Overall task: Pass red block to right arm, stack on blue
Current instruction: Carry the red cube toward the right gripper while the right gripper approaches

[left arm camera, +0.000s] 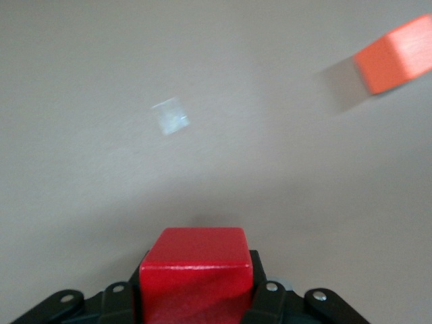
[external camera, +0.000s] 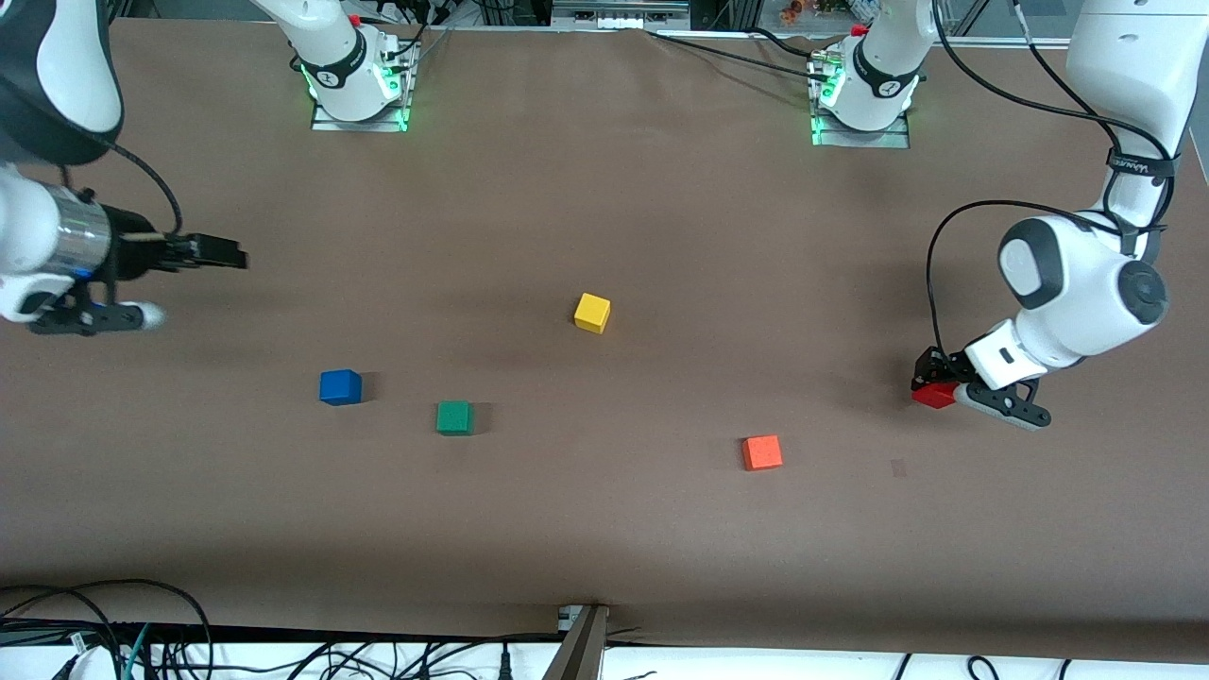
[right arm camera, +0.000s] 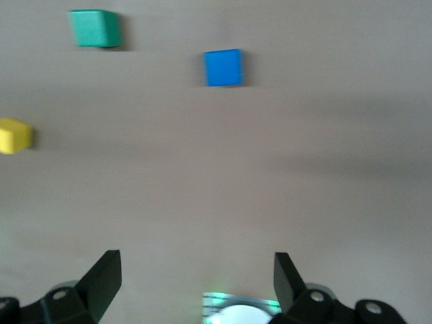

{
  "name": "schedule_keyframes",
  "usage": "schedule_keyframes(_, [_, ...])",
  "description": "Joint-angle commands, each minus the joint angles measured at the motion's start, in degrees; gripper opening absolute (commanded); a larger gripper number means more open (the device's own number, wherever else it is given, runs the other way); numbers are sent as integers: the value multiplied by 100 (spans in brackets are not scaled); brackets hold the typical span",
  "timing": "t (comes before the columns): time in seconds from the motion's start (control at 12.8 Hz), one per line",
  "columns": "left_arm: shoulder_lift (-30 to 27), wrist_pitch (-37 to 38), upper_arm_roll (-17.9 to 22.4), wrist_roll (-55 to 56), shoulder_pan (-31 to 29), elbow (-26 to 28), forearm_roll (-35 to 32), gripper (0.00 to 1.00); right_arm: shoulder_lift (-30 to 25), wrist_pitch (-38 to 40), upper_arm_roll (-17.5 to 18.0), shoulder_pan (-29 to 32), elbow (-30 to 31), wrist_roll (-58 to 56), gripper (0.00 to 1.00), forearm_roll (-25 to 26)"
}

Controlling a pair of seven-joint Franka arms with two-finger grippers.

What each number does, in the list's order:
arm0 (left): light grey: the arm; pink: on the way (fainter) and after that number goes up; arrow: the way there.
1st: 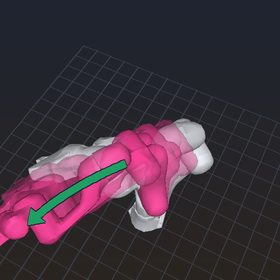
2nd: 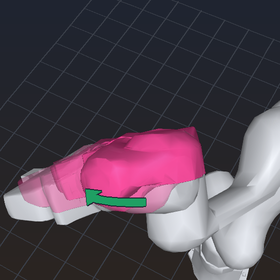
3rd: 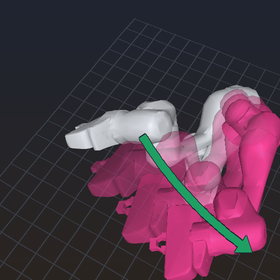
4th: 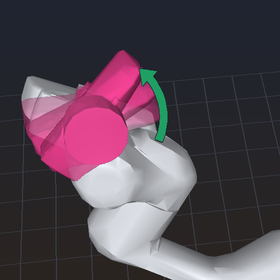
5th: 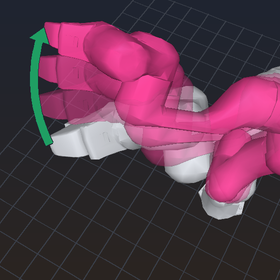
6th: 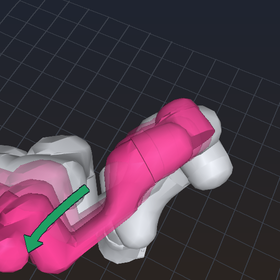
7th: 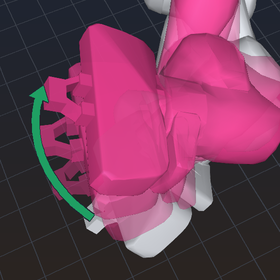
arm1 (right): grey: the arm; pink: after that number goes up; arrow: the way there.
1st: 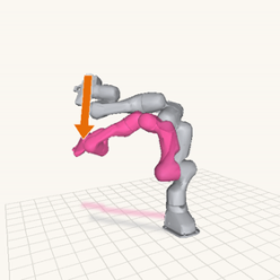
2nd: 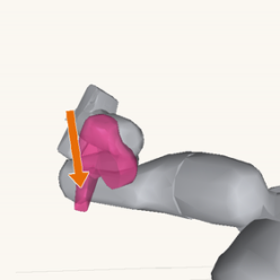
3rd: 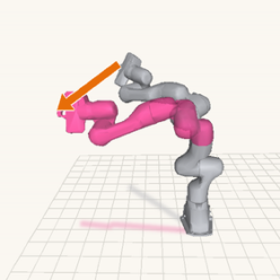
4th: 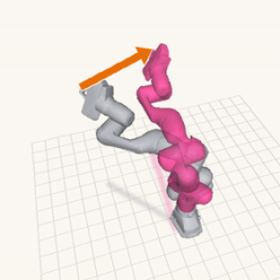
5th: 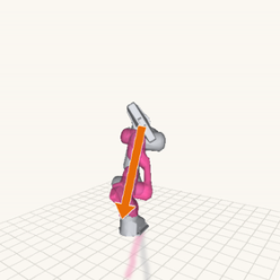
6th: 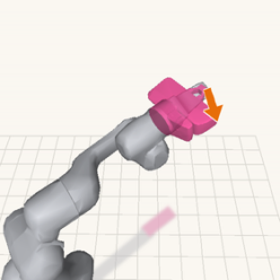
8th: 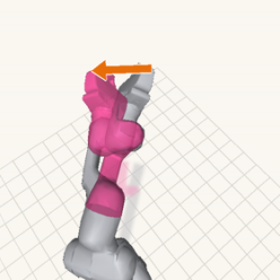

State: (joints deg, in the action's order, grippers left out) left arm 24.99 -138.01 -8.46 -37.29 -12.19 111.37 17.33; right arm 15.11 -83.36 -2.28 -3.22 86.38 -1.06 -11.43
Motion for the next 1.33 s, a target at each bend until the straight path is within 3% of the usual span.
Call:
schedule_keyframes(0.0, [32, 501, -103, -1539, -126, -177, 1215, 0, 412, -5, 0, -3, -138, -87, 100, -998])
schedule_keyframes(0.24, [32, 635, -278, -3560, -56, -168, 2807, 0, 843, -93, 9, -126, -139, -96, 100, -2017])
schedule_keyframes(0.47, [76, 740, -480, -4871, -82, -168, 3555, 0, 1440, -110, 0, -127, -139, -315, 100, -3695])
schedule_keyframes(0.63, [216, 1151, -551, -5715, -74, -316, 4275, 1, 1862, -110, 9, -144, -130, -674, 100, -4671])
schedule_keyframes(0.86, [331, 1697, -586, -6360, -21, -502, 4830, 1, 2407, -303, 9, -512, -86, -1203, 100, -6025])
schedule_keyframes(1.25, [498, 1830, -1402, -7501, -12, -590, 6095, 0, 2847, -1076, 9, -1268, 19, -1798, 100, -7450])
